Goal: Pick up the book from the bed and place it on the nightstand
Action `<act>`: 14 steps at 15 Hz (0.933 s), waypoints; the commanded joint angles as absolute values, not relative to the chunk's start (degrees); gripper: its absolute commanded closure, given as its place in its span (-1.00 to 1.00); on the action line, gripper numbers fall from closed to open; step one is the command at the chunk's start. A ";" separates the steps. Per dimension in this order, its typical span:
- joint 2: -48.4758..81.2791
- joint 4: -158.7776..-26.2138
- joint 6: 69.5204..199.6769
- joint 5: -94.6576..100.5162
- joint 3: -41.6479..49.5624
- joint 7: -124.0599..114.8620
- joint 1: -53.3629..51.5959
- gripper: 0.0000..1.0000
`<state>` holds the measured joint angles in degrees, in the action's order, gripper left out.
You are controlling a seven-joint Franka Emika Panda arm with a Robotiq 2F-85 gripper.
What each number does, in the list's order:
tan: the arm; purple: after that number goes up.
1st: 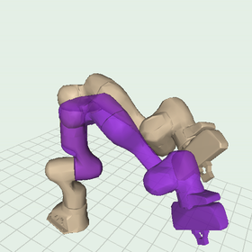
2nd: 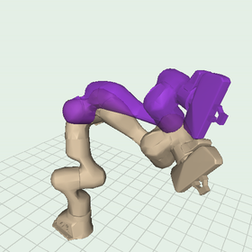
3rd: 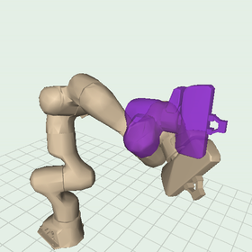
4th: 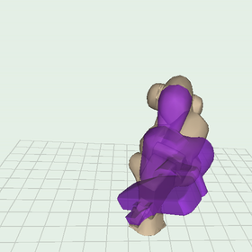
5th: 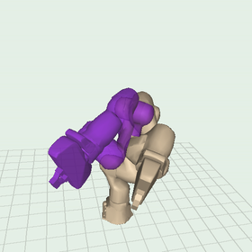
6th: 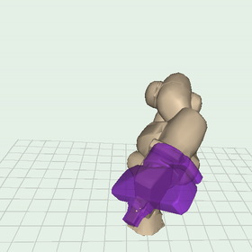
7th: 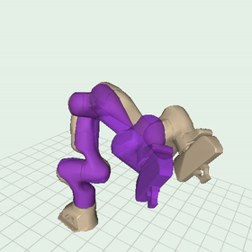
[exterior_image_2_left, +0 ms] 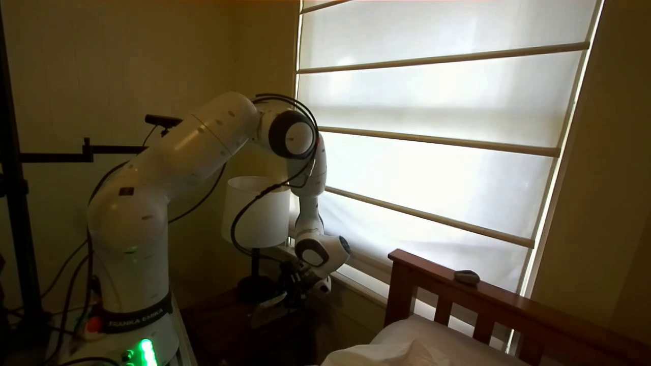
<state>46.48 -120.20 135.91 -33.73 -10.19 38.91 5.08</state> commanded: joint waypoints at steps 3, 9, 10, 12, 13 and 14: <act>58.10 -108.24 131.55 -25.22 -13.56 37.78 5.93 0.88; 66.51 -98.70 126.68 -22.34 -16.30 37.48 6.74 0.88; 67.39 -97.76 126.48 -22.79 -16.52 37.22 6.99 0.88; 68.51 -97.23 127.22 -23.96 -17.19 37.05 8.10 0.88; 68.84 -97.72 127.83 -24.74 -17.61 37.08 9.11 0.88; 69.16 -98.01 128.27 -25.31 -17.94 36.97 9.94 0.66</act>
